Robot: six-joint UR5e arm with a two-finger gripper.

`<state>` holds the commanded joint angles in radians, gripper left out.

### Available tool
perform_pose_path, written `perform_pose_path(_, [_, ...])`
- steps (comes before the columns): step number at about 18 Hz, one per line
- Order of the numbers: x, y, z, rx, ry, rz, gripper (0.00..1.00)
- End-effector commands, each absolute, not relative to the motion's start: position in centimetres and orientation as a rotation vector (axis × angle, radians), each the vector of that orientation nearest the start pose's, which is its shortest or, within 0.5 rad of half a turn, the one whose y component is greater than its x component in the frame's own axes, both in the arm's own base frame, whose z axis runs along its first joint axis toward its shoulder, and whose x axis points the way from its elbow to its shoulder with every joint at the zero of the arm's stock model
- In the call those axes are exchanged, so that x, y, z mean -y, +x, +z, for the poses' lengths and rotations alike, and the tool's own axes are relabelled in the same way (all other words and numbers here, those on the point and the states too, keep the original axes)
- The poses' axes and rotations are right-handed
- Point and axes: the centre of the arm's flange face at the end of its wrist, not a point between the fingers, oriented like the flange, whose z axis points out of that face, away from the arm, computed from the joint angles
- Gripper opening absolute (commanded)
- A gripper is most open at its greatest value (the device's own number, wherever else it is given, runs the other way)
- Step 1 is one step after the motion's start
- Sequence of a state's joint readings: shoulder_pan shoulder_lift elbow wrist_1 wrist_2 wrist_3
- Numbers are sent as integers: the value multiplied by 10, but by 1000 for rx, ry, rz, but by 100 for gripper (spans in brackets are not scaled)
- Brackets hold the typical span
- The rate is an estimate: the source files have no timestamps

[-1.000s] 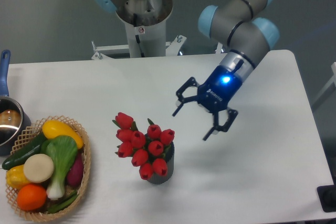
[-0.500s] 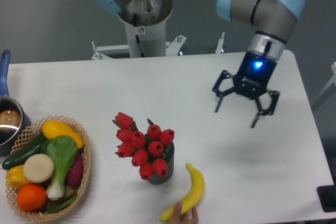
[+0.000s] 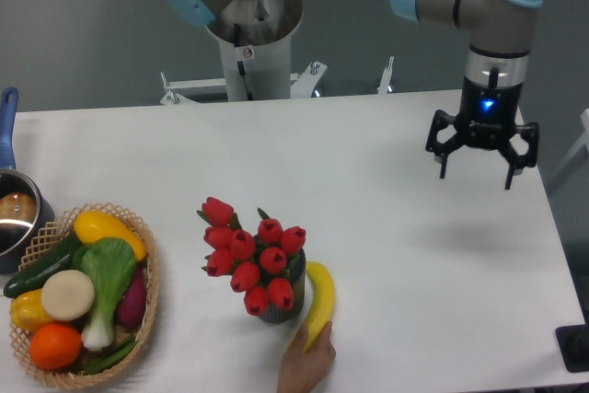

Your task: Insert the flowers into the vase

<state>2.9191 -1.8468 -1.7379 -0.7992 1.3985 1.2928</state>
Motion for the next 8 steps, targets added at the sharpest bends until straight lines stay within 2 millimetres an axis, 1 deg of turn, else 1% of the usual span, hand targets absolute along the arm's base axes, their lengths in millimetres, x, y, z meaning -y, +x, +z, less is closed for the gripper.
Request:
perform_pose_path(2, [-266,-554,334,13,-2913,407,100])
perform_pose_path(5, [-254,-561,323,-40,-2933,393,100])
perform_pose_path(8, [-240,-567,314,-54,-2945,380,100])
